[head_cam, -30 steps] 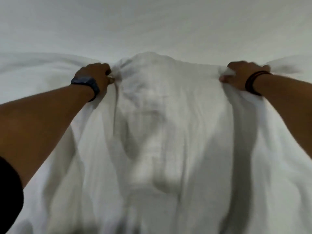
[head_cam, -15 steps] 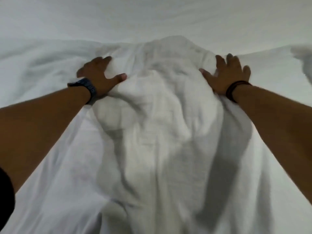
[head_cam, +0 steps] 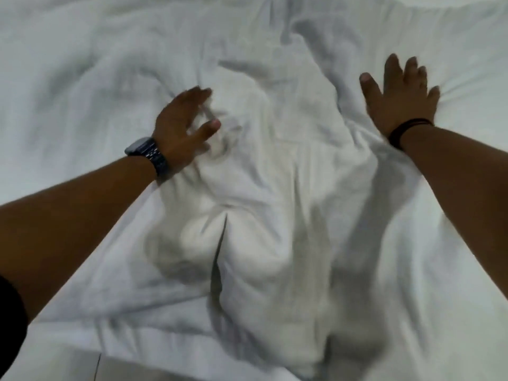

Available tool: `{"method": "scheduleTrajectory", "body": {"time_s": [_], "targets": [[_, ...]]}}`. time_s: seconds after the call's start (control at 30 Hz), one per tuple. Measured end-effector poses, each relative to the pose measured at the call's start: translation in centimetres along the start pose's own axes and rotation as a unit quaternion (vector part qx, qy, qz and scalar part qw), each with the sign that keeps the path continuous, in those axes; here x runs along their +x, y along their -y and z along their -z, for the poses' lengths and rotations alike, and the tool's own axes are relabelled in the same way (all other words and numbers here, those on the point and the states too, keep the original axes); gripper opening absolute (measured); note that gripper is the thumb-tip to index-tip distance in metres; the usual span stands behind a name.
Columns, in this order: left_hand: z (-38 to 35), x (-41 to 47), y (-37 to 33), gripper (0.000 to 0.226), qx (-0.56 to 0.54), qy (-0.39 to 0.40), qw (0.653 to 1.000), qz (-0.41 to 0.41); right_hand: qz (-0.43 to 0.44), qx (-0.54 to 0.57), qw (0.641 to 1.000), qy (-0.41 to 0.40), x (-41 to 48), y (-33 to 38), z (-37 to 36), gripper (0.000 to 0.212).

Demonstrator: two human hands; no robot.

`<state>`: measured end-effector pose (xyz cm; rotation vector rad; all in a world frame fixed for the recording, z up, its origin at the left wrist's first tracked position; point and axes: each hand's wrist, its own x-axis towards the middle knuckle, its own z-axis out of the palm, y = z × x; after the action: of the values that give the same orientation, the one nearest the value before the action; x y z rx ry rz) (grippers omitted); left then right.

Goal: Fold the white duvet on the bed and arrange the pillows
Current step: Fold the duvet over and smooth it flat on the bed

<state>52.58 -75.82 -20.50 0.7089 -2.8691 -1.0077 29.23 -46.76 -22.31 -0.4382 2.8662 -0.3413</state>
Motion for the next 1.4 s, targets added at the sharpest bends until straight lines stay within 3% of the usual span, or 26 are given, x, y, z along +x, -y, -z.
{"method": "scheduleTrajectory", "body": {"time_s": [0.07,0.17,0.23,0.3,0.37,0.47,0.57,0.67,0.73,0.83,0.9,1.0,1.2,1.27,1.33,1.4], "targets": [[0.9,-4.0,-0.7,0.061,-0.099,-0.013,0.994,0.035,0.039,-0.01,0.999,0.001,-3.4,0.0,-0.1,0.091],[1.9,-10.8,-2.4,0.043,-0.066,-0.007,0.998,0.004,0.114,-0.07,0.991,0.018,-10.8,-0.5,-0.8,0.1],[1.8,-14.9,-2.8,0.056,0.018,0.03,0.998,-0.057,0.157,-0.091,0.982,0.059,-15.4,-0.9,-1.3,0.103],[1.2,-18.6,-2.2,0.094,0.161,0.073,0.978,-0.112,0.197,-0.081,0.971,0.108,-19.7,-1.5,-1.4,0.104],[0.6,-21.8,-1.3,0.118,0.284,0.089,0.948,-0.111,0.236,-0.052,0.962,0.129,-23.0,-2.0,-0.6,0.104],[0.4,-24.8,-0.1,0.109,0.345,0.034,0.932,-0.111,0.369,0.002,0.924,0.1,-27.1,-2.3,1.4,0.103],[0.7,-25.6,0.3,0.086,0.386,-0.001,0.919,-0.084,0.48,-0.05,0.867,0.126,-30.7,-2.3,1.7,0.101],[1.6,-25.7,-0.2,0.056,0.426,0.045,0.903,-0.028,0.471,-0.128,0.862,0.136,-32.5,-2.3,0.3,0.077],[2.6,-25.6,-0.6,0.04,0.412,0.056,0.91,-0.009,0.441,-0.103,0.885,0.108,-33.1,-1.9,-0.3,0.054],[5.4,-26.4,0.0,0.04,0.346,0.054,0.937,0.009,0.449,-0.026,0.893,0.006,-33.8,-1.7,1.0,0.028],[8.6,-27.7,1.8,0.041,0.325,0.06,0.943,0.038,0.475,0.002,0.88,-0.012,-33.8,-2.3,2.6,0.029],[11.4,-29.2,3.9,0.031,0.374,0.07,0.924,0.026,0.494,-0.013,0.869,0.039,-33.6,-3.1,3.7,0.028],[7.9,-28.9,3.9,0.051,0.353,0.122,0.926,0.05,0.46,-0.105,0.863,0.182,-34.9,-2.5,0.4,0.038],[7.1,-29.0,4.6,0.068,0.372,0.103,0.922,0.032,0.454,-0.109,0.865,0.182,-34.8,-2.4,0.1,0.038],[6.4,-29.0,5.0,0.086,0.386,0.086,0.918,0.011,0.451,-0.101,0.876,0.134,-34.7,-2.2,-0.2,0.052],[6.3,-28.5,5.0,0.079,0.376,0.122,0.917,0.046,0.426,-0.121,0.884,0.149,-34.7,-1.7,-0.2,0.061]]}}
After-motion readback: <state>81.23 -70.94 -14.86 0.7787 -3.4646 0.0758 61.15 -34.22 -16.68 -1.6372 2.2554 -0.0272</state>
